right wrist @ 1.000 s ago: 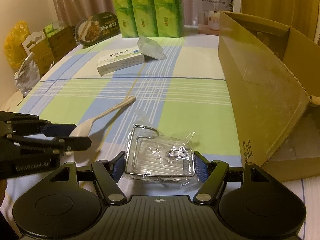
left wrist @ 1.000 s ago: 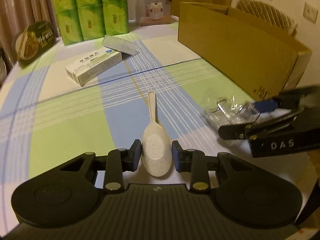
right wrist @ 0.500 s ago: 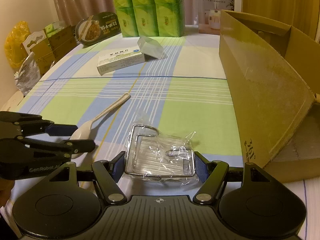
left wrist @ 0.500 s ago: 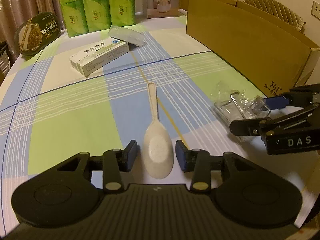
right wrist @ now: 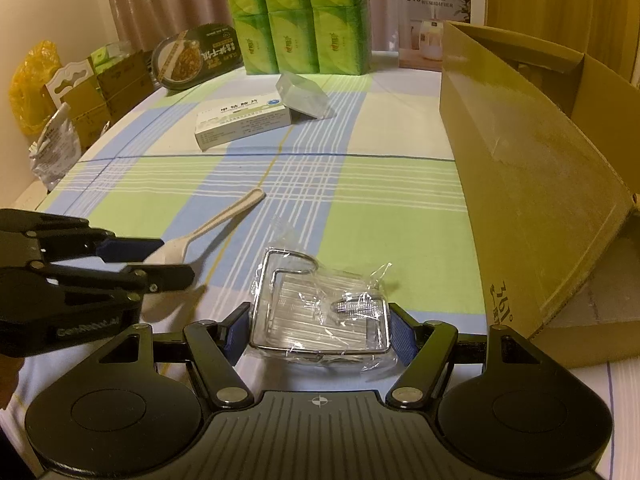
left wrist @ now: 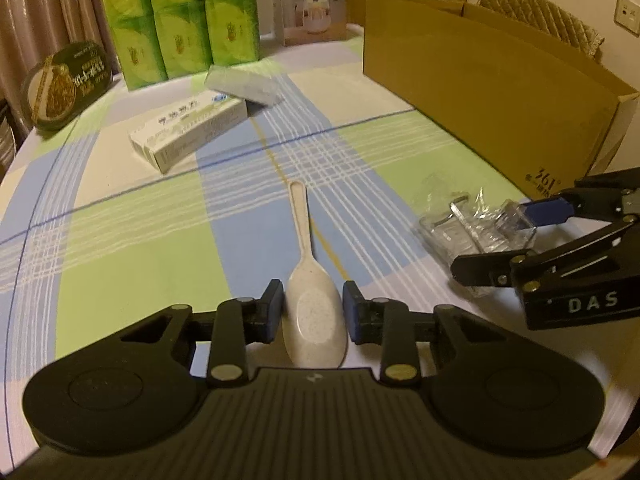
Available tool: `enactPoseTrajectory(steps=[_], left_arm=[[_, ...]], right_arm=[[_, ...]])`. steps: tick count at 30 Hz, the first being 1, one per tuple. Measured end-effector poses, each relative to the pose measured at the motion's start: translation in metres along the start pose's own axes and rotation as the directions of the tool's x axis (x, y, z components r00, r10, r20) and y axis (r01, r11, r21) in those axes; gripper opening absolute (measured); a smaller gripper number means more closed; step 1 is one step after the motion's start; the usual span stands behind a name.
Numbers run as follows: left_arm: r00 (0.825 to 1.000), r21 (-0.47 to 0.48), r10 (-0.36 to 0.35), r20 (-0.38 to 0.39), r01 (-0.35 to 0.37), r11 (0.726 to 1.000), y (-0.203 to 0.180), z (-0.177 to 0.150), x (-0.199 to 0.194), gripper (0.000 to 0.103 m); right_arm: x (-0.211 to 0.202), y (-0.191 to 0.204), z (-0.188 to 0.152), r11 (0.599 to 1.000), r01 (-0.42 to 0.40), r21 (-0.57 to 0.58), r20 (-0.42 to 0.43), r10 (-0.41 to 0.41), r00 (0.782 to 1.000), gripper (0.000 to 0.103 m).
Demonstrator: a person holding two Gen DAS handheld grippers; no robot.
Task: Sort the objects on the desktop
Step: 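Carry the spoon with the left tool while the right tool carries the wire rack to the box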
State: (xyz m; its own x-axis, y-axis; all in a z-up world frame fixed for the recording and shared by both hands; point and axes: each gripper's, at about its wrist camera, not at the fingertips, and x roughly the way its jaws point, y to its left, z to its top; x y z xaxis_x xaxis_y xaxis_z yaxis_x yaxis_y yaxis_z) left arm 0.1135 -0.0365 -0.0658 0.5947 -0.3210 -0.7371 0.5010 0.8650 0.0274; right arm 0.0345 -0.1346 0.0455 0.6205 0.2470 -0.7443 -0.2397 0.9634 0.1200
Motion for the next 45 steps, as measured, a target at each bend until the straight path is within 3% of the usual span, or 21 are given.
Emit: enactPoseTrajectory(steps=[14,45], left_arm=[[0.997,-0.026,0.004,0.079,-0.002,1.0,0.004,0.007,-0.018,0.027],[0.992,-0.021,0.016,0.127,-0.014,1.0,0.003,0.011,-0.036,0.027]], right_arm=[[-0.001,0.0,0.0,1.0,0.0,0.0,0.003,0.0,1.0,0.067],[-0.03,0.009,0.018,0.999,0.012,-0.05,0.087,-0.008,0.996,0.067]])
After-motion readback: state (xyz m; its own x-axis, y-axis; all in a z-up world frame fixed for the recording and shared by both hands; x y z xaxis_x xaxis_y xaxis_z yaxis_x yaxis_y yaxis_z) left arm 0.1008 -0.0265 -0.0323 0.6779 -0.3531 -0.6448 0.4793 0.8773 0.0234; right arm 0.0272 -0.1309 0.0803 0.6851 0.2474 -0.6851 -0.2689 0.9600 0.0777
